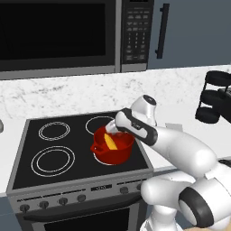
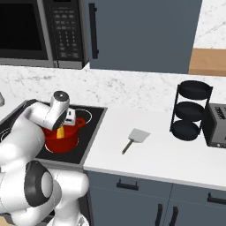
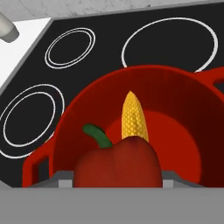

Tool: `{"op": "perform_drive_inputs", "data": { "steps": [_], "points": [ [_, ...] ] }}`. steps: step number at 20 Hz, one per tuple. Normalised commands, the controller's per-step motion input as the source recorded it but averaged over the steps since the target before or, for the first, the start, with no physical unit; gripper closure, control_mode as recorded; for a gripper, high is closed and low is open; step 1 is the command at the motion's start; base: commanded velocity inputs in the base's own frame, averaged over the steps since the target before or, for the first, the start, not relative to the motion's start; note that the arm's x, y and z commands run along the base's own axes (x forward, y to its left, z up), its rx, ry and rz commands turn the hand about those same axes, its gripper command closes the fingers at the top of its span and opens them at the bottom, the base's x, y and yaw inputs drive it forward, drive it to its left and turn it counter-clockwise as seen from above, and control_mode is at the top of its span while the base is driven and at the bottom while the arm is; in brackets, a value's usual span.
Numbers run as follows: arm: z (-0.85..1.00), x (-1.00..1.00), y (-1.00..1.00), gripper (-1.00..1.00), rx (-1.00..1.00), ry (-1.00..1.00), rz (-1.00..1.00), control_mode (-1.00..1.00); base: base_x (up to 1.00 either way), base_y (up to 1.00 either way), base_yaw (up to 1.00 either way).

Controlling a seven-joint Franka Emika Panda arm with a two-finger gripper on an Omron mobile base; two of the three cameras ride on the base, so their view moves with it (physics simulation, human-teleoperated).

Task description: Put the corn and bell pepper in the pot. Retrieve the spatula and lightly stir the vegetables in the pot.

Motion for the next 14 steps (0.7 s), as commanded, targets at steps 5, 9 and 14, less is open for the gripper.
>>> {"op": "perform_drive_inputs", "data": {
  "steps": [5, 9, 14],
  "points": [
    [-0.12, 0.04, 0.0, 1.0, 0.0, 0.0, 0.0, -1.0, 0.0, 0.0, 0.0],
    [-0.02, 0.01, 0.0, -1.0, 0.0, 0.0, 0.0, -1.0, 0.0, 0.0, 0.0],
    [0.0, 0.01, 0.0, -1.0, 0.0, 0.0, 0.0, -1.0, 0.0, 0.0, 0.0]
  ]
}}
